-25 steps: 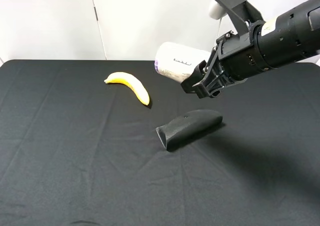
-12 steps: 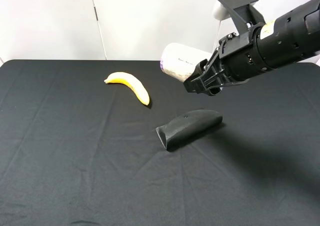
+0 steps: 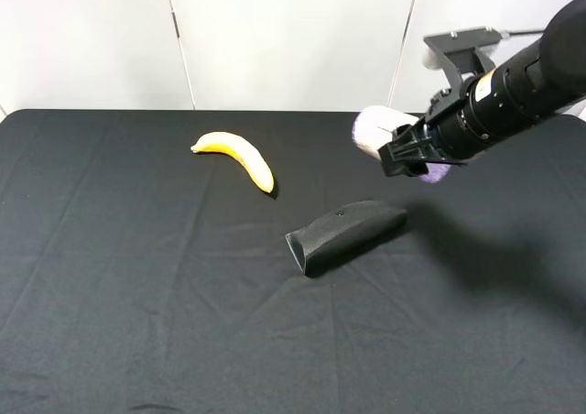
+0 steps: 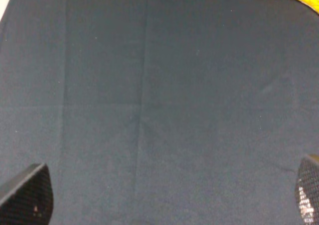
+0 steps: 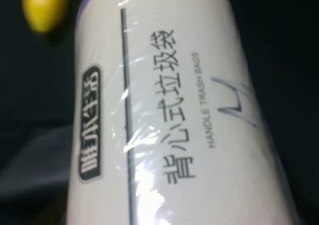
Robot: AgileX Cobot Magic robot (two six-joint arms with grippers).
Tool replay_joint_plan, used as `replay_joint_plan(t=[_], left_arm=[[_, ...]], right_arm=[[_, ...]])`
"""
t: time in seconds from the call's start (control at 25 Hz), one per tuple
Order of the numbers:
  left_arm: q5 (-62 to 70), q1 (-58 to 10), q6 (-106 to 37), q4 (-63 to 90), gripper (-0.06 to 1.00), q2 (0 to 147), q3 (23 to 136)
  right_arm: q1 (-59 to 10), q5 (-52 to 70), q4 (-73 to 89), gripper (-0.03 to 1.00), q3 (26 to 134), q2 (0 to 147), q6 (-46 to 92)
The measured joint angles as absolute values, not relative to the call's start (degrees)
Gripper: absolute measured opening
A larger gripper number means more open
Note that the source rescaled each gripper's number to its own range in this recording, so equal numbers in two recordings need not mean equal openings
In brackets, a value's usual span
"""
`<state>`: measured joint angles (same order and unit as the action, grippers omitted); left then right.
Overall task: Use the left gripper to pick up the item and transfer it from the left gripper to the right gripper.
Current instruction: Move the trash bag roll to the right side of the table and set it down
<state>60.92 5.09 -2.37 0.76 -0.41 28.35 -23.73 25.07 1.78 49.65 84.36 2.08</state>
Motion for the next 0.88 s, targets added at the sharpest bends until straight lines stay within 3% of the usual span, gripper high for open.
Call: replay_joint_plan(t=[0.88], left_arm=[[60.92,5.09,-2.37,0.76,0.9,-0.41,28.35]], right_arm=[[-7.72,21.91,-1.7,0.0,49.7,93.39,0.0]])
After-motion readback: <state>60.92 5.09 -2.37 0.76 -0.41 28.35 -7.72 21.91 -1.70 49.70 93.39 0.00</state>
